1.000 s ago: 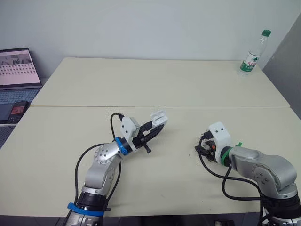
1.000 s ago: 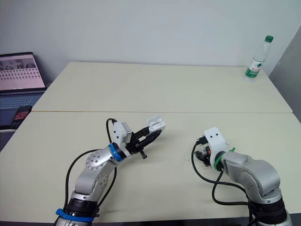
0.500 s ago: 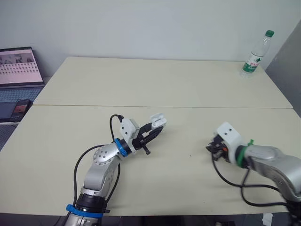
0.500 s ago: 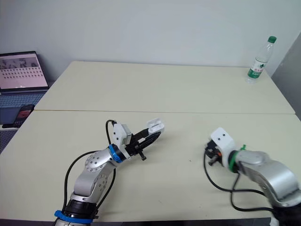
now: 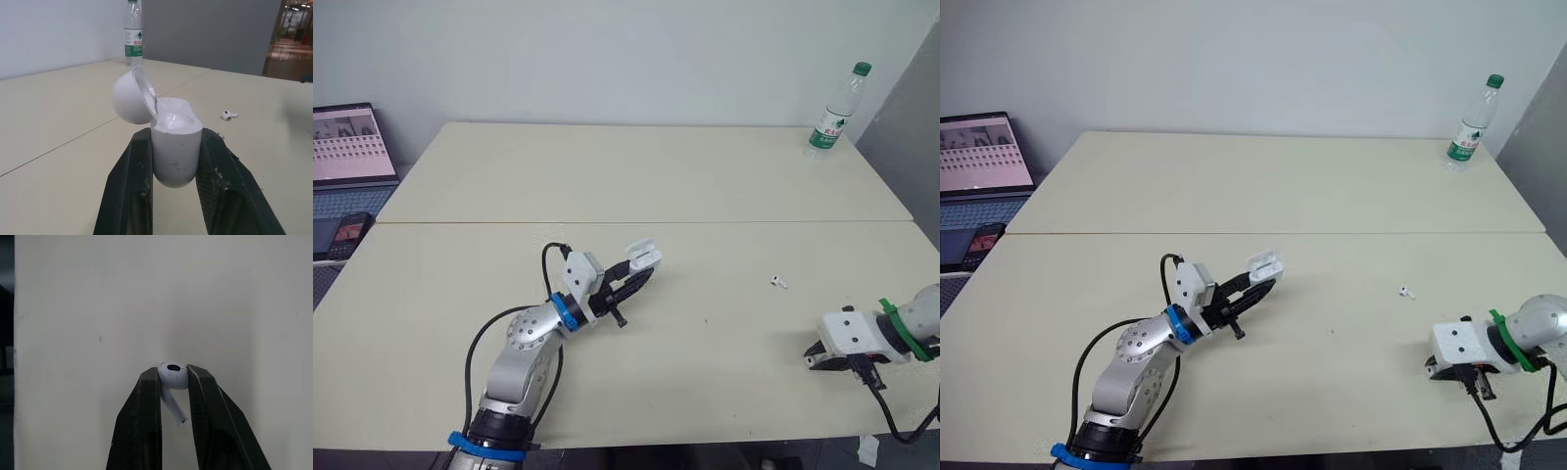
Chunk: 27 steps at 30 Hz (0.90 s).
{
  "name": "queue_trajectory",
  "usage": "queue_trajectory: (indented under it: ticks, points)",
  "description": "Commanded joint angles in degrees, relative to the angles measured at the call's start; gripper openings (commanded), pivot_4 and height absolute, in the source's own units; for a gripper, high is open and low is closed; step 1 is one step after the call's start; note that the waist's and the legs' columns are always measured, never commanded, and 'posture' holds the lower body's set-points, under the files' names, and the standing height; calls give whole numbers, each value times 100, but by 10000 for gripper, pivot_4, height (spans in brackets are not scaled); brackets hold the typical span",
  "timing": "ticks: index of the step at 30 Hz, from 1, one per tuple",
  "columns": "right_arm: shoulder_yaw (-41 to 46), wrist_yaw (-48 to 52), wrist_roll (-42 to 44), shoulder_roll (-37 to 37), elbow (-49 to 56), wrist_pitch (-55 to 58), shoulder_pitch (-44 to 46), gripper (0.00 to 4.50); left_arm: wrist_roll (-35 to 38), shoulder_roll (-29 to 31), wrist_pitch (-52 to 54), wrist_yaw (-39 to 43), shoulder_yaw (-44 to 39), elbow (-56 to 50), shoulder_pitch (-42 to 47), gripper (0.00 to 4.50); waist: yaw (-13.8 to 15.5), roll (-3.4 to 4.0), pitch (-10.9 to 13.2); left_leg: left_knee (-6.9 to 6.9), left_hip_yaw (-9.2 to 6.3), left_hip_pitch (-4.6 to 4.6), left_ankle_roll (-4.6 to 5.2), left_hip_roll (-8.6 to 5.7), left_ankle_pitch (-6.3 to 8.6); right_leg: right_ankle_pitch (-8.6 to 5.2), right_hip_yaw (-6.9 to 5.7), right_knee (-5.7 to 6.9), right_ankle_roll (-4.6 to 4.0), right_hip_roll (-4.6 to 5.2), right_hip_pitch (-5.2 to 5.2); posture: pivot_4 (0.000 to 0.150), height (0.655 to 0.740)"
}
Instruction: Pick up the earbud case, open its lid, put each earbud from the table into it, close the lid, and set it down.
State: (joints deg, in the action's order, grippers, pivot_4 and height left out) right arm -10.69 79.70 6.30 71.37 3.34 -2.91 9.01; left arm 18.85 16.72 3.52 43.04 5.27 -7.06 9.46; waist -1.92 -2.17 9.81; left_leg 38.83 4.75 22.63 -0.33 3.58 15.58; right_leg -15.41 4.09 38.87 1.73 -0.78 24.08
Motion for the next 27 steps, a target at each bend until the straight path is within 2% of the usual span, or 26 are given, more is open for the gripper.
queue_trajectory:
  ticks: [1, 5, 11, 18, 27]
  points:
    - [-157, 303, -127, -180, -128, -303, 294, 3868, -4, 24, -37, -95, -28, -367, -82, 7896, 9, 0, 0, 0, 0, 0, 0, 1, 0, 1, 0, 0, -3, -1, 0, 1500, 7362]
    - [-207, 243, -278, -383, -197, -147, 400, 3868, -41, 26, -43, -160, 6, -411, -111, 7896, 22, 0, 0, -1, 0, 6, -1, -2, 0, 12, 0, -1, -26, 4, 1, 1500, 7362]
    - [-181, 60, -257, -744, 248, 548, 409, 3868, -71, 71, -67, -168, 17, -375, -99, 7896, 14, 1, -1, 2, 2, 1, -1, -2, 0, 14, 0, 3, -26, 7, 0, 1500, 7362]
    - [-194, -44, -310, -943, 271, 726, 488, 3868, -127, 78, -112, -121, 55, -273, 4, 7896, 9, -1, -2, 2, 4, -4, -1, 0, 0, 14, 0, 7, -27, 1, -2, 1500, 7362]
    - [-203, 27, -396, -1045, 320, 907, 637, 34859, -143, 79, -145, -96, 72, -215, 34, 7896, 18, 1, -3, 4, 2, 0, -1, -3, 0, 14, 0, 7, -28, 1, -1, 1500, 7362]
